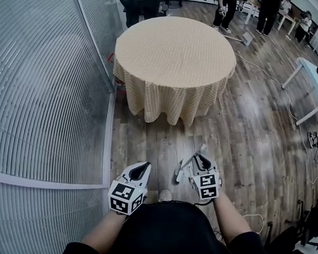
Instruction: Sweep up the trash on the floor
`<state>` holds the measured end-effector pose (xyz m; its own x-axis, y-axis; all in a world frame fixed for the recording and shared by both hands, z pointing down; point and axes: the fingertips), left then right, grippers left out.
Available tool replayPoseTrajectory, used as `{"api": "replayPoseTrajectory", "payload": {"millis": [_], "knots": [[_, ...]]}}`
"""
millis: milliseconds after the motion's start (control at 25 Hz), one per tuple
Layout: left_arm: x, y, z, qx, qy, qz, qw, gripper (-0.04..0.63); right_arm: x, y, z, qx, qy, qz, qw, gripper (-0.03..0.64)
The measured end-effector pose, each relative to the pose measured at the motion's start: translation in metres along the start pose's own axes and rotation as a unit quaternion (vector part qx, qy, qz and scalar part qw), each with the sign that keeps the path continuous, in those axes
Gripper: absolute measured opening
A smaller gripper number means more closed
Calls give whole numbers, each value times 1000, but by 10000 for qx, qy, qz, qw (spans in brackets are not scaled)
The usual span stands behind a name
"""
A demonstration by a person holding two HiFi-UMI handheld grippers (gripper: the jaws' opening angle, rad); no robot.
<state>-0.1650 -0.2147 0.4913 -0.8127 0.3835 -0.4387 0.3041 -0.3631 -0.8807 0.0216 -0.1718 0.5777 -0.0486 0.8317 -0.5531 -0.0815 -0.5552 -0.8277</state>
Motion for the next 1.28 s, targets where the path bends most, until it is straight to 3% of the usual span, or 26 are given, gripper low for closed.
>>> {"api": "replayPoseTrajectory", "payload": {"millis": [320,720,1000,1280], "knots": [[5,40,-7,-115,-52,-432,9990,-5,37,91,13,-162,145,-1024,9945,80],[7,79,-12,-183,46,-902,9957,-5,86,190,24,-433,395,-2032,9774,75],[25,103,4,-256,452,-1239,9909,-5,99,234,42,-355,521,-2378,9693,75],[35,121,11,-302,701,-1425,9869,-5,102,241,53,-327,603,-2351,9696,75]]}}
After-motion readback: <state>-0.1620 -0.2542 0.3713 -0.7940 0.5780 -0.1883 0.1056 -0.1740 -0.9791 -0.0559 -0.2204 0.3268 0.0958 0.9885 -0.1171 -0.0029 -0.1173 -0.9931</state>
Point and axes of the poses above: the fingertips, and each gripper's own axes: x backward along the fingers, z to its left, y out of its top, and after that the axes turned 3 degrees about -x, right-handed
